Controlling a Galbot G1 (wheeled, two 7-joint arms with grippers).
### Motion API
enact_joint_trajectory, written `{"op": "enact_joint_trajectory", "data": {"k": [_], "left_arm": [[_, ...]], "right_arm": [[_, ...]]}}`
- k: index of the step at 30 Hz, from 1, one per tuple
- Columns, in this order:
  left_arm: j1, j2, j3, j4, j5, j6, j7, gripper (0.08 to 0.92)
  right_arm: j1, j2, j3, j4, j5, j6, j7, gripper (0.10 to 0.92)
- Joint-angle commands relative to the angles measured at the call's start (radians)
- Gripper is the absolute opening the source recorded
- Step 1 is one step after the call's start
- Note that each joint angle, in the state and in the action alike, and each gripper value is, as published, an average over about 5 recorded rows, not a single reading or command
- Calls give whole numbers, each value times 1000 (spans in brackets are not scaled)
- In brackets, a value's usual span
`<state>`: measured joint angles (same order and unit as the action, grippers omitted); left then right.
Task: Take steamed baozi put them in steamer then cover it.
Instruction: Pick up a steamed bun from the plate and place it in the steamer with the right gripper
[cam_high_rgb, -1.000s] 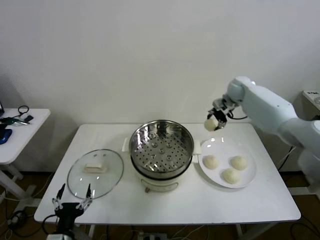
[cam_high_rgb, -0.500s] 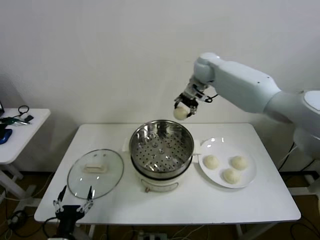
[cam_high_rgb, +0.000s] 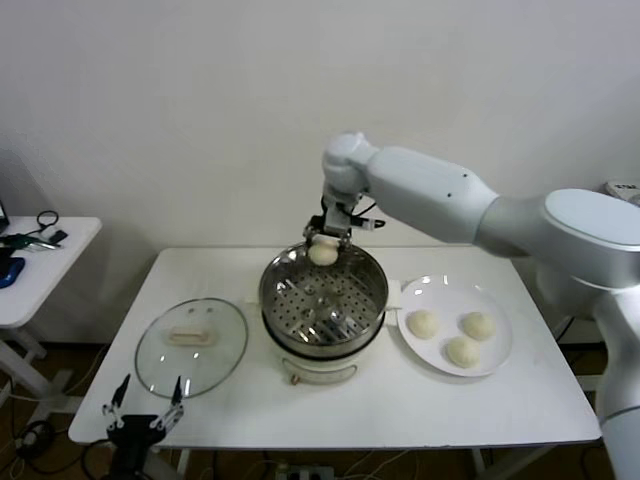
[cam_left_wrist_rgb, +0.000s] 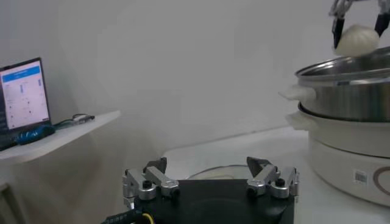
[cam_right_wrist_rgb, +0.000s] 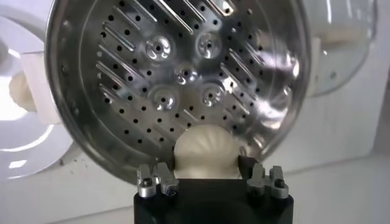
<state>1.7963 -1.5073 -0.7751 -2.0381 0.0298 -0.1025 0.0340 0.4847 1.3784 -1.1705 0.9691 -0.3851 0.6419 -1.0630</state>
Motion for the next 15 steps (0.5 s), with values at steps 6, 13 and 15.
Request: {"op": "enact_joint_trajectory", "data": {"k": [6,13,15], "left_arm": [[4,0,-5,-1,-8,-3,2,823],[-4,-8,7,-1,-2,-2,-1,823],[-5,-9,10,-1,2,-1,-1,823]], "right_arm": [[-90,37,16,-9,-158,39,19,679],[-111,35,25,-18,-190,33,18,679],[-114,31,24,-20,-194,28,16,679]]}}
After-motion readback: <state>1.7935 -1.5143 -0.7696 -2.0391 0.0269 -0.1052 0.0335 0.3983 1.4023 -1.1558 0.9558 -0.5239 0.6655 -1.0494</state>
